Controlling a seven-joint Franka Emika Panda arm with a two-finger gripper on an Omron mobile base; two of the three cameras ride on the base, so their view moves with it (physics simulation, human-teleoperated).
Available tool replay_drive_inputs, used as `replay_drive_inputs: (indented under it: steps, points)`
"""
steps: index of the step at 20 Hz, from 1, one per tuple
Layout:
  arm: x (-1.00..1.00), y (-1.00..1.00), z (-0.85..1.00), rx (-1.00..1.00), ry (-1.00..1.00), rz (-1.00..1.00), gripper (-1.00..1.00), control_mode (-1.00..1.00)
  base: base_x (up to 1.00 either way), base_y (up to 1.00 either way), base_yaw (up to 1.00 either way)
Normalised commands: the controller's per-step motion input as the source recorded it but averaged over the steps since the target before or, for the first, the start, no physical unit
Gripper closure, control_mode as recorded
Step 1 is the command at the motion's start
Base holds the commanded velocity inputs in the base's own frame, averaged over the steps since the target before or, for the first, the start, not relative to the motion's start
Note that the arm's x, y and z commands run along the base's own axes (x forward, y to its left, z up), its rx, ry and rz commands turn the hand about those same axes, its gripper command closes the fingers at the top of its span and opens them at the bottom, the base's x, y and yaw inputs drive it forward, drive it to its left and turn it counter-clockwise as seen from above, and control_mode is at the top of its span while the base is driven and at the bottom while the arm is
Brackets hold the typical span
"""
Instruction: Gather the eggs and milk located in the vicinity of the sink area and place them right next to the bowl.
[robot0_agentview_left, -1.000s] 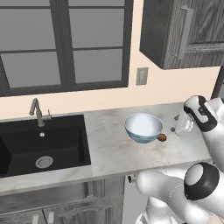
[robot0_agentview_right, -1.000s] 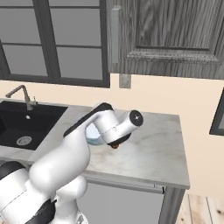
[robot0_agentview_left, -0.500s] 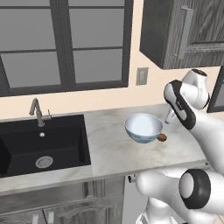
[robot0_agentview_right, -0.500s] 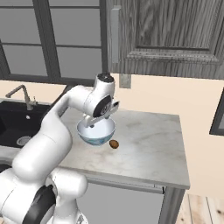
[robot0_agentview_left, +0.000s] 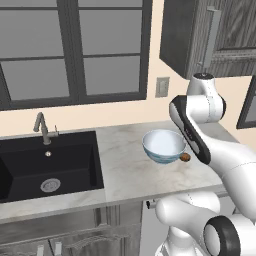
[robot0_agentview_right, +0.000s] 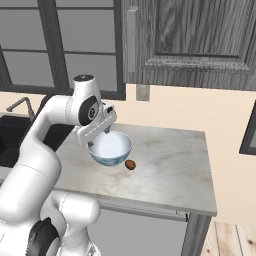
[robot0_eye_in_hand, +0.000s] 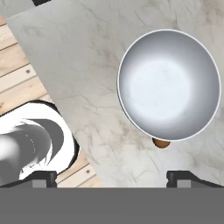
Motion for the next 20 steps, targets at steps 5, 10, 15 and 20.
replay_drive_inputs:
  steps: [5,10,15,20]
  points:
    - [-0.13,0.33,0.0,-0.14,0.0,0.13,-1.0,-1.0,0.0,0.0,0.0]
    - [-0.01,0.01,0.0,0.0,0.0,0.05,-1.0,-1.0,0.0,0.0,0.0]
    - [0.0,0.0,0.0,0.0,0.0,0.03,-1.0,-1.0,0.0,0.0,0.0]
    - [-0.02,0.0,0.0,0.0,0.0,0.03,-1.0,-1.0,0.0,0.0,0.0]
